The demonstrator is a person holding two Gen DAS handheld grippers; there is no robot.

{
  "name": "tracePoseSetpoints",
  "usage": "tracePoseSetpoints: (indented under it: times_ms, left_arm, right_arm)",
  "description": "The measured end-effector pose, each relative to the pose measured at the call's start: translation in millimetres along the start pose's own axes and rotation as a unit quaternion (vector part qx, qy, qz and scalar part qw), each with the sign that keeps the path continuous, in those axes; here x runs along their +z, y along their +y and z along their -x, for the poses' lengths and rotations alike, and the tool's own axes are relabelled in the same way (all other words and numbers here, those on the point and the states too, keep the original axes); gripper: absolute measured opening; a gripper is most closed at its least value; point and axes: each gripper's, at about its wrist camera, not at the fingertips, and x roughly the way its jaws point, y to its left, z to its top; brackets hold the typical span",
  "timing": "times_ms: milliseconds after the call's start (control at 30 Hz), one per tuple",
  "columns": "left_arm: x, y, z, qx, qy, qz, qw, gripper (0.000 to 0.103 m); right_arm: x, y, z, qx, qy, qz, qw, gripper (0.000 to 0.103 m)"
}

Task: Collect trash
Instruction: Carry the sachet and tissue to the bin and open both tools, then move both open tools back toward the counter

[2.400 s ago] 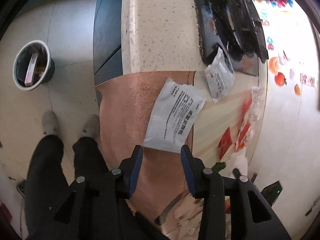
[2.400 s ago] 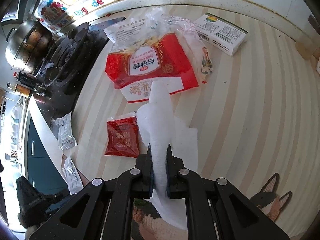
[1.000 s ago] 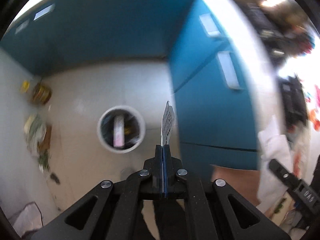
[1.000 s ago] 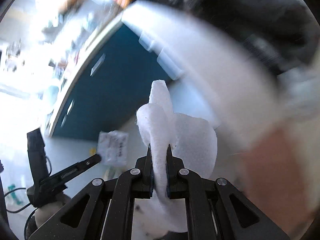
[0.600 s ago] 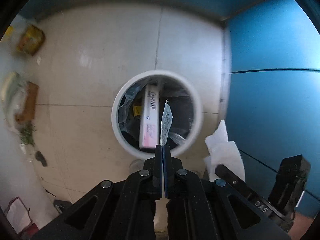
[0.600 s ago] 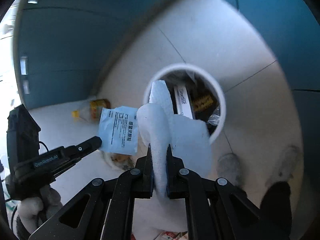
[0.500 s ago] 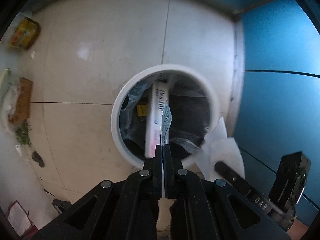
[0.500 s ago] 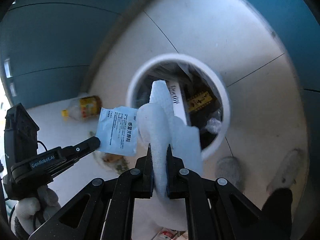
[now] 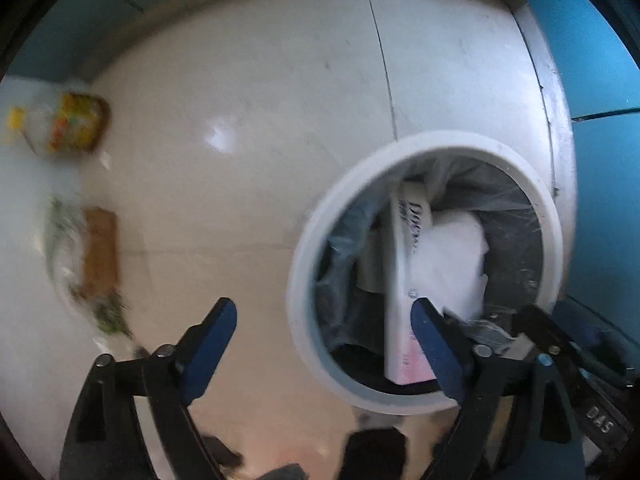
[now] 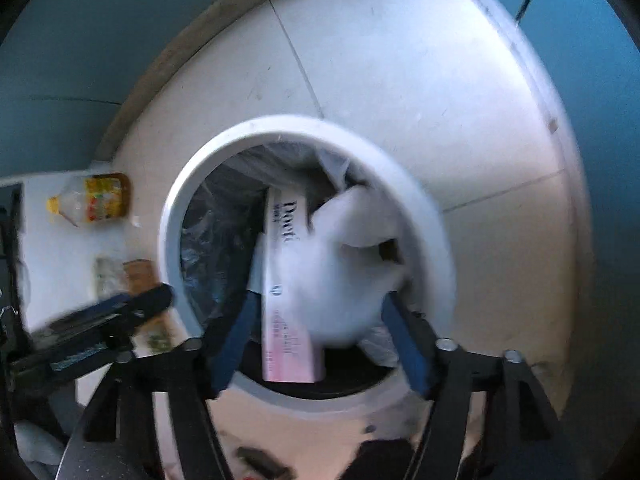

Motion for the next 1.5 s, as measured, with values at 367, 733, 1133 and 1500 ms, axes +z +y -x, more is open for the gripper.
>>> tracePoseSetpoints:
  times_ms: [367, 733, 1133, 1500]
  left_arm:
    - [-52.4, 14.3, 101.0, 0.029, -0.078, 0.008, 0.9965, 0.102]
    - [-161.3, 18.5, 287.4, -0.002, -0.138, 0.033, 0.9898, 0.102]
    - [-266.3, 16.1, 464.5, -0.027, -0.211, 0.046, 0.976, 0.102]
    - [-292.0, -31.1, 566.5, 0.014, -0.299, 0.031, 0.9537, 0.102]
  right_arm:
    - [-40.9, 15.8, 108.8, -0.128, -0.077, 0.054, 0.987, 0.102]
    - [-130.5, 80.9, 297.1, -0.109, -0.117, 0.103, 0.982, 0.102]
    - [-235.0, 97.7, 513.6, -0.064, -0.174, 0.113, 0.976, 0.102]
    - [-281.7, 55.4, 634.6, 0.022, -0.229, 0.069, 0.971, 0.102]
